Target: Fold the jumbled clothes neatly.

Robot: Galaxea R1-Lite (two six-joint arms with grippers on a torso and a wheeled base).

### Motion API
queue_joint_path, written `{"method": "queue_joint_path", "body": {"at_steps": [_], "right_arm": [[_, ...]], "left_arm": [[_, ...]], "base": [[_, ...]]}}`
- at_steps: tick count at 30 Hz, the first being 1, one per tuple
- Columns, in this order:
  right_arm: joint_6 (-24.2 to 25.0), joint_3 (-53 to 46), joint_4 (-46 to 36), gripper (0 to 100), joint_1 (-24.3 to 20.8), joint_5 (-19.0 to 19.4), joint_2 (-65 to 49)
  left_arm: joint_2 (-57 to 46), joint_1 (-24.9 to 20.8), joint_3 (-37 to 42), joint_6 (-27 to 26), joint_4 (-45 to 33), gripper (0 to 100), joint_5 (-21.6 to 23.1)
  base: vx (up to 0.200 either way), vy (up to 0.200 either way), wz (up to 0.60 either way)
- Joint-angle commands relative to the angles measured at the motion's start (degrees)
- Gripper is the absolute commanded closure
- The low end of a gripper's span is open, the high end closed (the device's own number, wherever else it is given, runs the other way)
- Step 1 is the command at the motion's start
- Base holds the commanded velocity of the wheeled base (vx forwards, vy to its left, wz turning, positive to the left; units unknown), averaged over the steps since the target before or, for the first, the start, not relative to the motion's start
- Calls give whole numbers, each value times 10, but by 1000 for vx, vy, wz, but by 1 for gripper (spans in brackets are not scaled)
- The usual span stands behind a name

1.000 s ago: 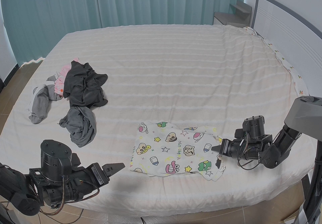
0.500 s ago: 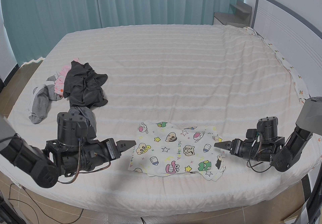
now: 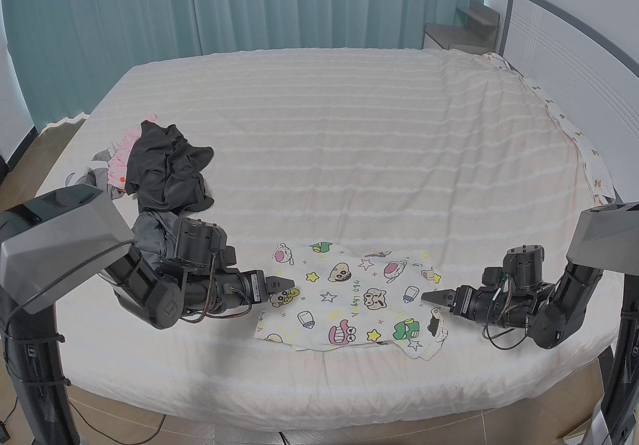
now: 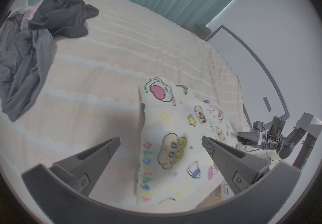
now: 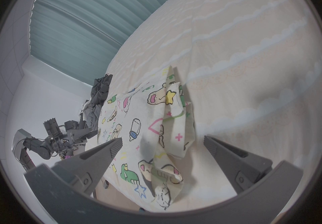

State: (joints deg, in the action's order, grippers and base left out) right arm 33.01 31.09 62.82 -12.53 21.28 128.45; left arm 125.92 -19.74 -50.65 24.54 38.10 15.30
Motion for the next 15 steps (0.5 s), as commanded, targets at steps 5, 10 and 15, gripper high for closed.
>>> {"method": "queue_joint_path", "body": {"at_steps": [5, 10, 15], "right_arm": [[2, 28, -3, 0, -18, 10, 33], [5, 20, 3, 0, -20, 9, 27], [6, -2, 8, 0, -1, 9, 15]], "left_arm": [[85, 1, -70, -2, 0, 0, 5], [86, -5, -74, -1, 0, 0, 27], [84, -14, -75, 24, 10, 0, 70]], "base": [[0, 0, 0], [0, 0, 0], [0, 0, 0]]}}
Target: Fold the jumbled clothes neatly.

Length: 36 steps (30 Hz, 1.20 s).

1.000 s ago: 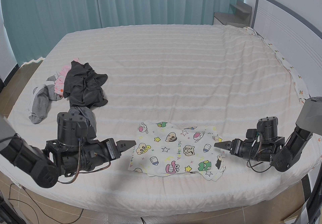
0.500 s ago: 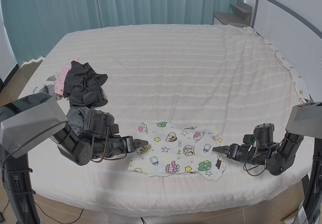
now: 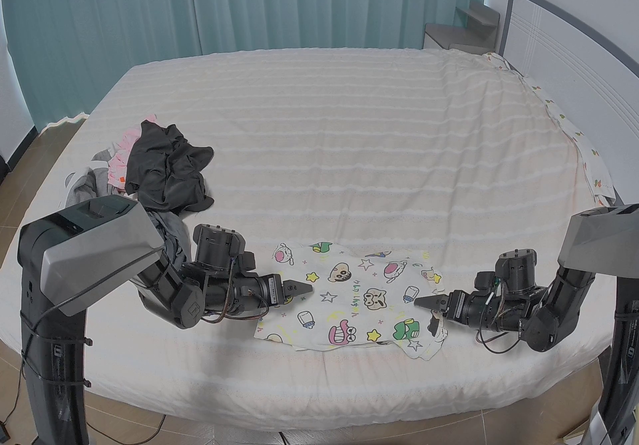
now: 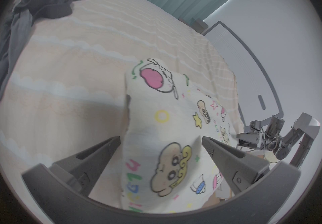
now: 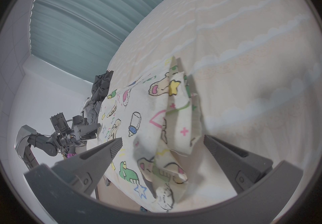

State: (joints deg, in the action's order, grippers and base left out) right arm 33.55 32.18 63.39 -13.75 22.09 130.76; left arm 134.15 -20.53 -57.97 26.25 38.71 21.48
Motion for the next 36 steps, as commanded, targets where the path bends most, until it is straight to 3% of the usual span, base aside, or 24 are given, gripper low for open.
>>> {"method": "queue_joint_path", "body": {"at_steps": [1, 2, 3, 13, 18, 21, 28, 35, 36], "right_arm": [[2, -27, 11, 0, 19, 1, -15], [2, -33, 14, 0, 21, 2, -17], [1, -50, 26, 0, 28, 2, -21], [10, -146, 147, 0, 75, 7, -15], [79, -203, 258, 0, 89, 53, -1], [94, -210, 266, 0, 94, 66, 0], [100, -212, 264, 0, 100, 78, 1], [100, -216, 264, 0, 100, 78, 4], [100, -217, 264, 0, 99, 78, 6]], "left_arm": [[3, -8, -4, 8, 7, 0, 15], [3, -9, -5, 8, 7, 0, 15], [4, -11, -10, 10, 8, 100, 15], [-4, -9, 7, 28, 8, 100, 16], [-28, 5, 33, 30, 8, 100, 16], [-41, 15, 47, 30, 8, 100, 16], [-99, 84, 113, 23, 8, 100, 17], [-143, 176, 178, 11, 8, 100, 39], [-155, 210, 198, -9, 8, 100, 55]], "base": [[0, 0, 0], [0, 0, 0], [0, 0, 0], [0, 0, 0], [0, 0, 0], [0, 0, 0], [0, 0, 0], [0, 0, 0], [0, 0, 0]]}}
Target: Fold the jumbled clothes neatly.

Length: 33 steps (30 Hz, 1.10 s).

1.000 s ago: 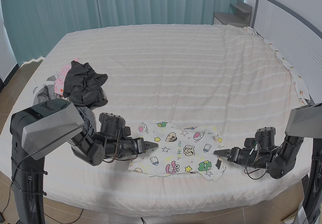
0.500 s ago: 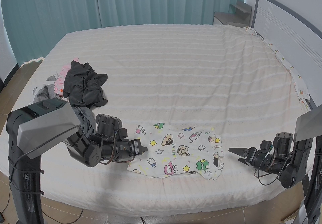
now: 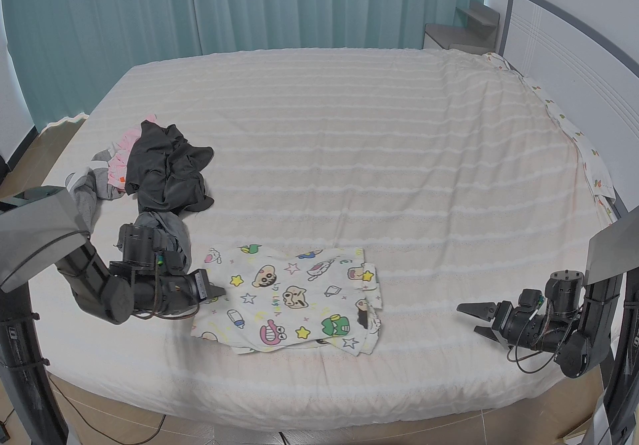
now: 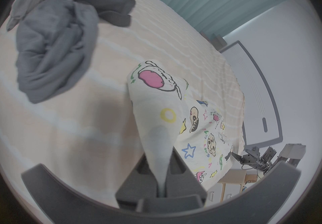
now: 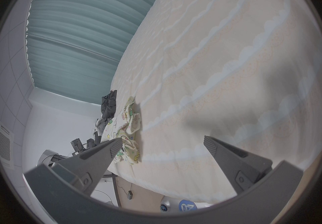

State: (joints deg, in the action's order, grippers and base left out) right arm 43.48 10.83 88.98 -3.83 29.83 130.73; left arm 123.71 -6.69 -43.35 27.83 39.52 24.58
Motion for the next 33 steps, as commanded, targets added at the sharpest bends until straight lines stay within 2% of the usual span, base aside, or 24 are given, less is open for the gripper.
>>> {"method": "queue_joint_path", "body": {"at_steps": [1, 2, 6, 7, 11, 14, 15, 19, 22, 24, 27, 30, 33], "right_arm": [[0, -5, 8, 0, -1, 1, 7], [0, -6, 8, 0, -2, 1, 7], [0, -8, 8, 0, -5, 1, 7], [-1, -9, 8, 0, -5, 1, 7], [-1, -10, 8, 0, -5, 1, 8], [-1, -10, 8, 0, -5, 0, 8], [-1, -12, 8, 0, -4, 0, 8], [-1, -14, 8, 0, -5, 0, 8], [-1, -14, 8, 0, -5, 0, 8], [-1, -14, 8, 0, -5, 0, 8], [-1, -14, 8, 0, -5, 0, 8], [-2, -14, 8, 0, -7, 0, 12], [-2, -15, 8, 0, -7, 0, 12]], "left_arm": [[-53, 92, 63, -41, -1, 100, 35], [-54, 101, 66, -47, -1, 100, 40], [-50, 193, 92, -110, -4, 100, 71], [-49, 201, 94, -116, -4, 100, 74], [-33, 279, 101, -171, -11, 100, 102], [-26, 302, 100, -183, -14, 100, 105], [-8, 340, 96, -202, -15, 100, 111], [22, 398, 74, -224, -14, 100, 128], [33, 428, 42, -221, -15, 100, 135], [34, 432, 36, -220, -16, 100, 135], [36, 443, -22, -174, -16, 100, 136], [31, 437, -75, -81, -16, 100, 130], [34, 428, -104, -44, -17, 100, 128]], "base": [[0, 0, 0], [0, 0, 0], [0, 0, 0], [0, 0, 0], [0, 0, 0], [0, 0, 0], [0, 0, 0], [0, 0, 0], [0, 0, 0], [0, 0, 0], [0, 0, 0], [0, 0, 0], [0, 0, 0]]}}
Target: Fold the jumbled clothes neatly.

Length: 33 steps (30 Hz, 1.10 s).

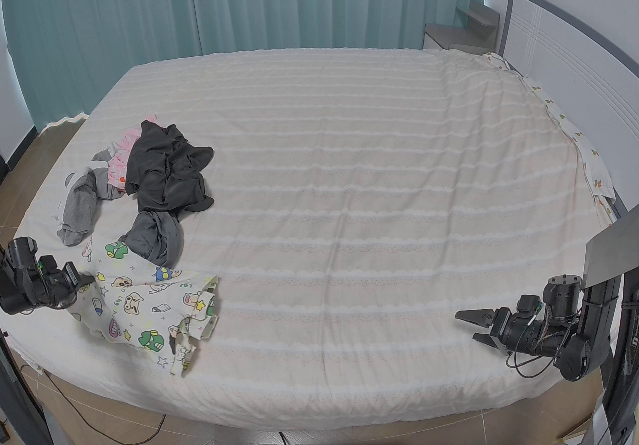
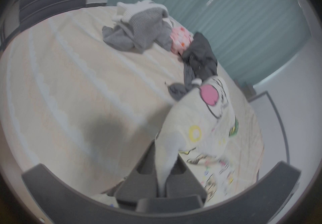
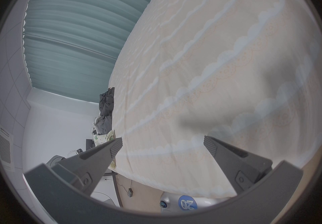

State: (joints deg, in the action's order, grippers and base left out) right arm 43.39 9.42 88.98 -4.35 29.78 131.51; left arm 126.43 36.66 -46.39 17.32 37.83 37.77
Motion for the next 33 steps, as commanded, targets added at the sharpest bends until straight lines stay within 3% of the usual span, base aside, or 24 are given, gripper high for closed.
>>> {"method": "queue_joint_path", "body": {"at_steps": [1, 9, 24, 33], "right_arm": [[-1, -1, 8, 0, -1, 0, 3], [-1, -4, 8, 0, -1, 0, 2], [-4, -5, 8, 0, -2, 0, 4], [-4, -7, 8, 0, -3, 0, 4]], "left_arm": [[7, -9, -76, 63, -1, 100, -4], [17, -19, -60, 62, -17, 100, -8], [22, 54, -36, 57, -18, 100, -9], [27, 59, -38, 55, -50, 100, -39]], "base": [[0, 0, 0], [0, 0, 0], [0, 0, 0], [0, 0, 0]]}}
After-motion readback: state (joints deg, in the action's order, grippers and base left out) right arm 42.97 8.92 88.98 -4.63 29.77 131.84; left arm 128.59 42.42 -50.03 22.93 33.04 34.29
